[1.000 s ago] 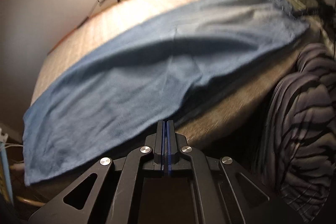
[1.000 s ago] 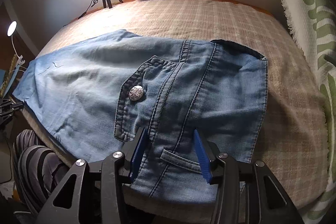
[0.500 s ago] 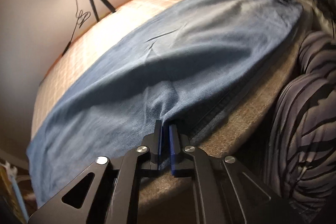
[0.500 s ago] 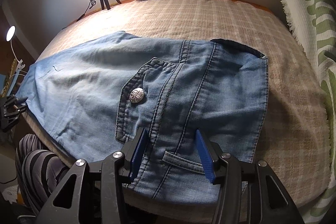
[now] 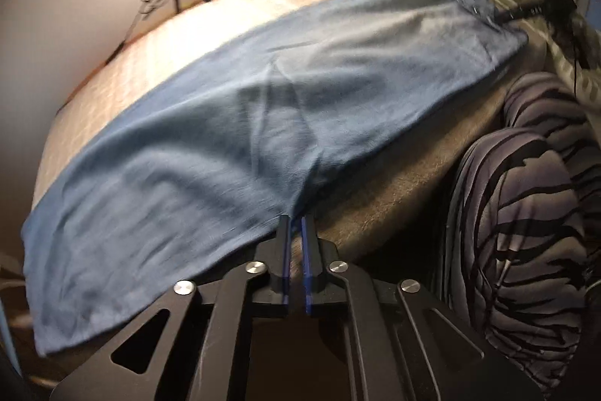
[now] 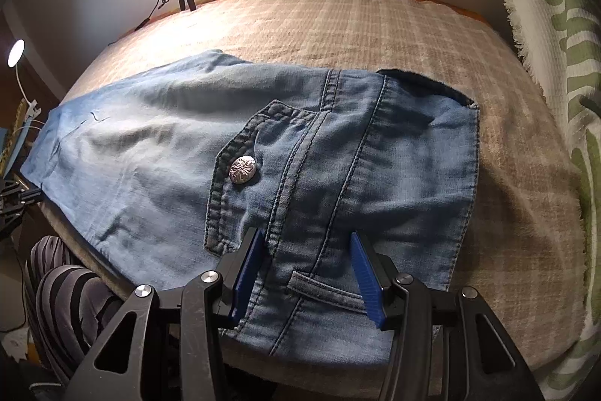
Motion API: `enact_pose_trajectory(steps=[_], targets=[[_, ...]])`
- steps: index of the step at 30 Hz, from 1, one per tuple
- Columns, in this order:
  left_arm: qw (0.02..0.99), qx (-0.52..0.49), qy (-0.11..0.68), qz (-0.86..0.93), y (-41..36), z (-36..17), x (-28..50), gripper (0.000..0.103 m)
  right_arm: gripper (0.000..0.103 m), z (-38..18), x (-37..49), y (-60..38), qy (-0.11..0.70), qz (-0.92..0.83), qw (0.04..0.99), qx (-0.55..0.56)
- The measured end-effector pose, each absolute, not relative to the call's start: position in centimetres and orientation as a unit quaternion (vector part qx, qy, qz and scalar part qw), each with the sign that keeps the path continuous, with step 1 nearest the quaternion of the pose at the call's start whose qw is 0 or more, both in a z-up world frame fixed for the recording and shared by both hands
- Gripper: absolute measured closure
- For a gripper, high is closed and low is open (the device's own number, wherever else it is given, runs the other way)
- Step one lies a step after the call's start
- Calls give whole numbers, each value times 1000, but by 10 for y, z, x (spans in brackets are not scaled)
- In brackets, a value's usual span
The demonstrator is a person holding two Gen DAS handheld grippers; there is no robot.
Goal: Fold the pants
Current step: 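Release the jeans with the right tool while the left tool closes empty, then move both tools to the jeans hem and grasp it with the left tool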
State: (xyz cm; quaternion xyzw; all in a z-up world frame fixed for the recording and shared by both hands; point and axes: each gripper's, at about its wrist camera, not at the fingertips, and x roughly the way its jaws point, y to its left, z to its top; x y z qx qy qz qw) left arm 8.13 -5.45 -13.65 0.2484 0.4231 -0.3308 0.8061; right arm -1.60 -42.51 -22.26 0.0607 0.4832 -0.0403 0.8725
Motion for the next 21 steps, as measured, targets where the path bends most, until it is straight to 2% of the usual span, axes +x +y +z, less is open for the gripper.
enact_pose_trajectory(steps=[1,4,8,12,15,18,21], targets=[[815,229,423,-324,-45,-130,81,89,52,-214,-15,-419,476,-37,877,59],[840,181,413,-301,-20,-115,80,83,52,-187,-9,-400,451,-8,891,58],[869,109,412,-250,20,-108,83,61,52,-159,11,-348,431,52,901,14],[883,51,422,-199,63,-113,86,59,52,-143,34,-291,420,114,900,-19],[892,13,422,-164,96,-115,87,53,52,-140,51,-258,418,148,896,-22],[896,-55,421,-128,142,-118,93,47,51,-141,68,-228,421,177,889,-17],[894,-121,420,-100,184,-125,101,45,50,-144,85,-199,425,198,883,-21]])
